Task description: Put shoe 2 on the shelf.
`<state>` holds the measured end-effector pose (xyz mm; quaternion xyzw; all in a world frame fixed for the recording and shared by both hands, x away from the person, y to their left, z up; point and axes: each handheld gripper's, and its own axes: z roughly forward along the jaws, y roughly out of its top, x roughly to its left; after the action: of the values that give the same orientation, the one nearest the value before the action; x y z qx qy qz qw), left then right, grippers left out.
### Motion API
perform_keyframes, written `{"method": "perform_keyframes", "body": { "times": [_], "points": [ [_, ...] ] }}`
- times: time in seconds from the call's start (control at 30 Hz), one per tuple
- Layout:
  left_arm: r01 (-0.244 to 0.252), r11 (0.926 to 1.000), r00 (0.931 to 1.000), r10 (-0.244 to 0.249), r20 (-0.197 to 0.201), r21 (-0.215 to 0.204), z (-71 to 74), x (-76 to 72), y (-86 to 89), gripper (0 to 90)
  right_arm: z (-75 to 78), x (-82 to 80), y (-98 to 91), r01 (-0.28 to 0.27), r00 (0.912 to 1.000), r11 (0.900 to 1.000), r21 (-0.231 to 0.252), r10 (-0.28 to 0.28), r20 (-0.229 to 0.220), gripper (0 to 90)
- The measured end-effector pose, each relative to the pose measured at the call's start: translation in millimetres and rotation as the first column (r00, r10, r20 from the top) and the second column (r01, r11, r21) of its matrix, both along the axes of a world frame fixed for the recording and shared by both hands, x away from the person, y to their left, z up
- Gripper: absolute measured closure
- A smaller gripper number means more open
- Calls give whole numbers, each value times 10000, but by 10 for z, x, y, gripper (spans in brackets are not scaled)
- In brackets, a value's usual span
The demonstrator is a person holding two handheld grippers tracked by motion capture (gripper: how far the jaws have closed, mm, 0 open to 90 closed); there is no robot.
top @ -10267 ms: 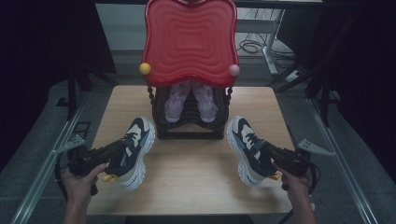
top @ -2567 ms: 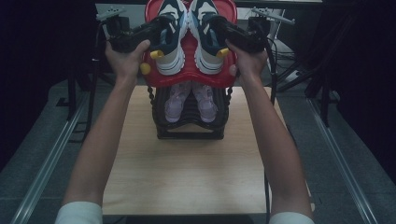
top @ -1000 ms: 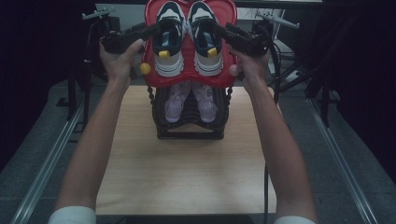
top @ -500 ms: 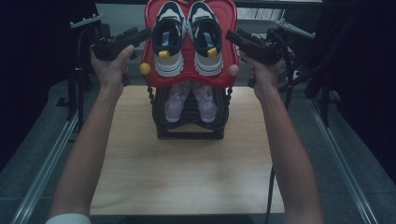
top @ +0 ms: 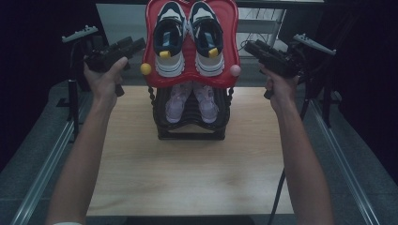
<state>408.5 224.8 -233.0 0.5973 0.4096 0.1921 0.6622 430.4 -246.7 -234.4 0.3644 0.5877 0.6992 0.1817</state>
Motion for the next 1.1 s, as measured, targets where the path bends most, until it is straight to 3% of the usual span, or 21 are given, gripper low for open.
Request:
{"method": "perform_keyframes", "body": {
  "times": [0.27, 0.4, 0.67, 1.1],
  "points": [
    [-151, 9999, 9999, 151, -82, 1, -108, -103, 142, 365, -190, -23, -131, 91, 9995, 9998, -168, -96, -291, 460],
    [-421, 9985, 9990, 425, -134, 350, -177, -140, 192, 365, -293, -49, -173, 73, 9993, 9993, -366, -86, -357, 460],
    [-540, 9981, 9978, 552, -378, 312, -373, -217, 315, 365, -516, -98, -175, 39, 9989, 9972, -747, -73, -453, 459],
    [-493, 9984, 9927, 520, -1084, 273, -788, -210, 373, 364, -861, -41, -178, -73, 9933, 9964, -839, -25, -1159, 457]
  ]
}}
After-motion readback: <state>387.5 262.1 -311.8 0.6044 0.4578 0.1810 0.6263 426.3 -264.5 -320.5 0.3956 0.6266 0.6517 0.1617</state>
